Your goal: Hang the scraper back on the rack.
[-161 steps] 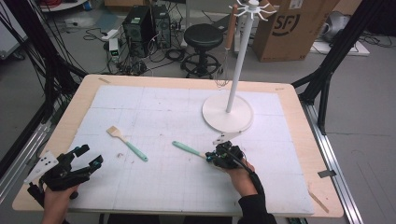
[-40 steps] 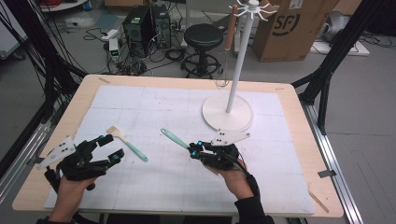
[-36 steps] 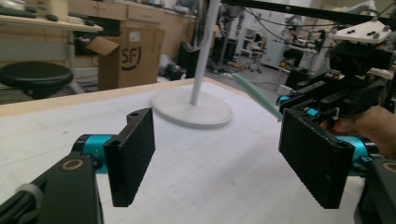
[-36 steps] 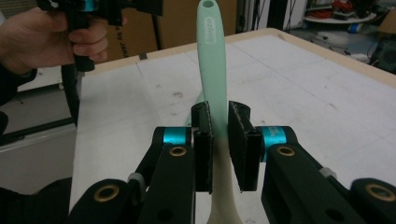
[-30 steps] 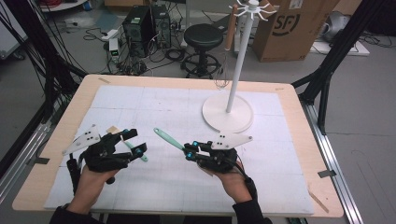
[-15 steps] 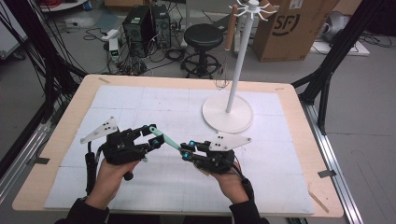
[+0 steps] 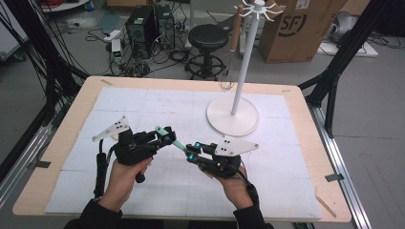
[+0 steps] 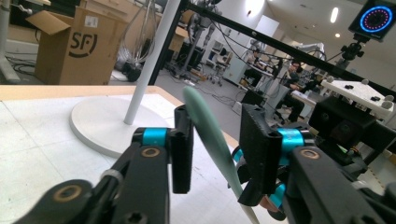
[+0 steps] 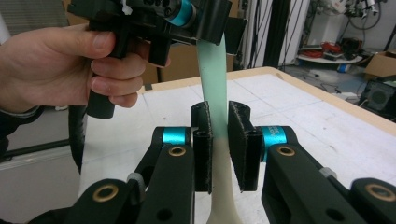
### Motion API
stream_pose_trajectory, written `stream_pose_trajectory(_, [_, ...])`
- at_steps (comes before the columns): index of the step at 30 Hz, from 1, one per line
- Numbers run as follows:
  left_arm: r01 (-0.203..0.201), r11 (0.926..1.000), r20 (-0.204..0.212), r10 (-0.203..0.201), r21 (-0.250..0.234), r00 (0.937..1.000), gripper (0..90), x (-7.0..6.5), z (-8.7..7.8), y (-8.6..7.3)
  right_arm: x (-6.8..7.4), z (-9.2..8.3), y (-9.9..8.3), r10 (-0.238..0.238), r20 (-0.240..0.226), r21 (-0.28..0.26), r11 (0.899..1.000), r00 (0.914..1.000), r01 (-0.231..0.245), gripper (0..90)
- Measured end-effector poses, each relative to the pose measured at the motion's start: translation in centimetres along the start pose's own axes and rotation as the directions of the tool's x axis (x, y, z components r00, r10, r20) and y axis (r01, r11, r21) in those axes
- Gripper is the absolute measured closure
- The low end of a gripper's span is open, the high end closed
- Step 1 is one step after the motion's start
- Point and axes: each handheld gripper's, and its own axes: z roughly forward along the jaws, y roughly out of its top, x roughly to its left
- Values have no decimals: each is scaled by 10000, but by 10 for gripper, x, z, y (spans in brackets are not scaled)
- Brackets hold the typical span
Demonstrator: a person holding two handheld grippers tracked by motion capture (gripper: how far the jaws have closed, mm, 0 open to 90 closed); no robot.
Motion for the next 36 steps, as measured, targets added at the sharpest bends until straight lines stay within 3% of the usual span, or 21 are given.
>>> stream_pose_trajectory(9, [25,9999,414,-19,-150,9991,776,-3,0,2,2,1,0,-127,133,-37,9999,9998,127,800])
stream_pose_trajectory(15, [-763,9969,525,773,-202,9956,815,-13,0,7,4,4,2,-170,20,-86,9998,9999,171,804])
stream_pose_trajectory(20, [-1507,9885,642,1514,-158,9864,819,-20,0,12,5,2,4,-77,-129,-301,9995,9999,73,806])
stream_pose_trajectory(25, [-1821,9833,713,1820,-52,9807,821,-25,1,15,5,0,5,-71,-230,-392,9992,9997,62,795])
stream_pose_trajectory(32, [-2140,9767,792,2121,156,9740,822,-25,1,18,3,-3,5,265,-543,-539,9981,9982,-294,630])
stream_pose_trajectory(36, [-2386,9706,1146,2337,316,9655,821,-25,-1,19,-2,-8,4,472,-801,-589,9969,9957,-520,547])
